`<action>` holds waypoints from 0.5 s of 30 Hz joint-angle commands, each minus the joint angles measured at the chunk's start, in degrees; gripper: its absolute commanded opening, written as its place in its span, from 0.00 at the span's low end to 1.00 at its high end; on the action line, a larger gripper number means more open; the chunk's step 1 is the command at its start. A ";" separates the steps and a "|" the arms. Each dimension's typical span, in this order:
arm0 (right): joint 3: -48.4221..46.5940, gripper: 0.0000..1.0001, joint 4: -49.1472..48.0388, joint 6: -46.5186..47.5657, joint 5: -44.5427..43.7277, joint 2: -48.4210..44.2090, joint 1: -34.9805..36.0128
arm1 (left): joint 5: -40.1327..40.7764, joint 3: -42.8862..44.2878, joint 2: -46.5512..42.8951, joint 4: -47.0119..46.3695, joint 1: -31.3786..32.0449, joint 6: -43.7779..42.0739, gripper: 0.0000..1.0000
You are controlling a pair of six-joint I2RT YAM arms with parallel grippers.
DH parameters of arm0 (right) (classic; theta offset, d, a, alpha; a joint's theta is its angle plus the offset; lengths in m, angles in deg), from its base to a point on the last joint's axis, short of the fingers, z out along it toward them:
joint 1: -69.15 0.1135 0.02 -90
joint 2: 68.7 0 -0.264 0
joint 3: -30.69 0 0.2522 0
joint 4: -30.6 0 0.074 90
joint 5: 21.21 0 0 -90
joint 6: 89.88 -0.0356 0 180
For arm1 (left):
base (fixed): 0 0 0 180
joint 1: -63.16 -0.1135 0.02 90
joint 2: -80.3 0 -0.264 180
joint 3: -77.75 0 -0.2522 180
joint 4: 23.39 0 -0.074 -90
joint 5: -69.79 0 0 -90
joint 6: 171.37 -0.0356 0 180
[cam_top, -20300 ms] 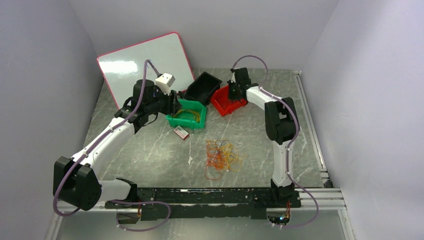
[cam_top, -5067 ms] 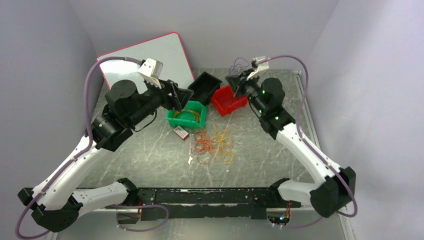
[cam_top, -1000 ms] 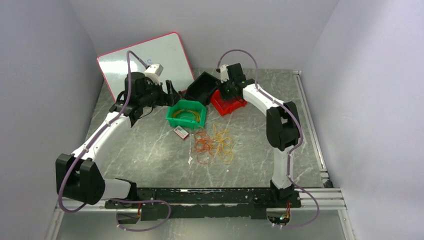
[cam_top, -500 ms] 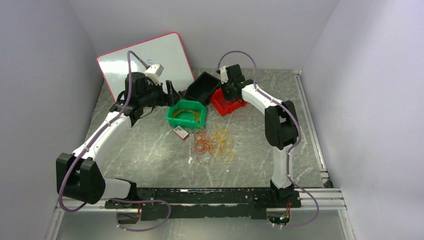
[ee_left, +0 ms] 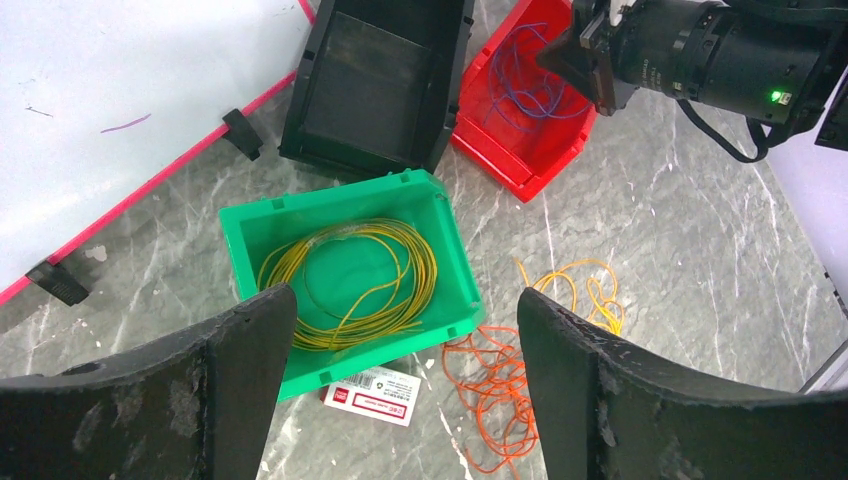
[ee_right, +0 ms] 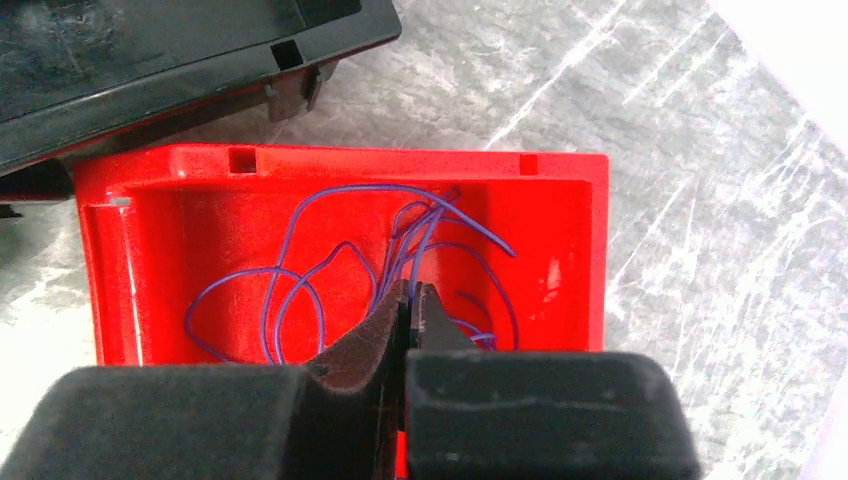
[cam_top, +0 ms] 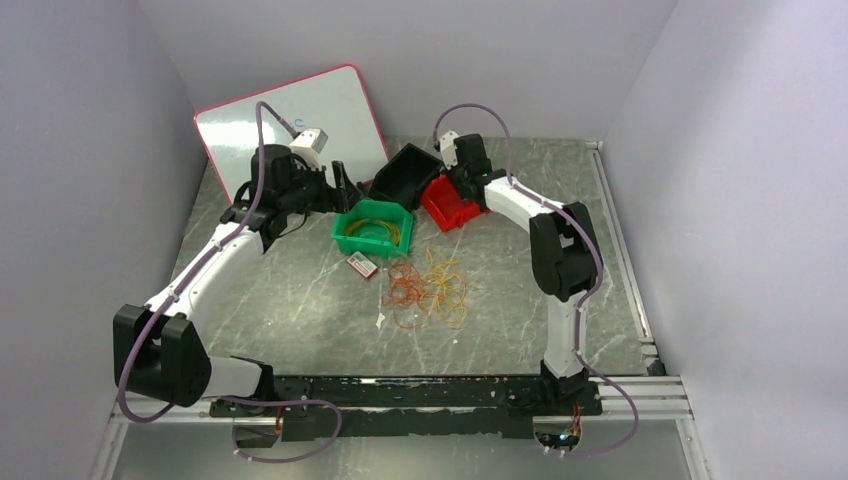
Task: Untangle the cables
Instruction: Place the cable in the bin.
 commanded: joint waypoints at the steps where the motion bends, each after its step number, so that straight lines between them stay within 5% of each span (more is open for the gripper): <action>1: -2.21 0.00 -0.66 3.46 -0.87 2.34 -0.11 | -0.93 1.25 0.29 -0.26 -0.61 -0.60 0.85; 15: -4.12 0.29 0.59 -0.73 3.26 -2.49 -0.22 | -0.84 1.51 0.03 0.08 -0.61 -0.43 0.86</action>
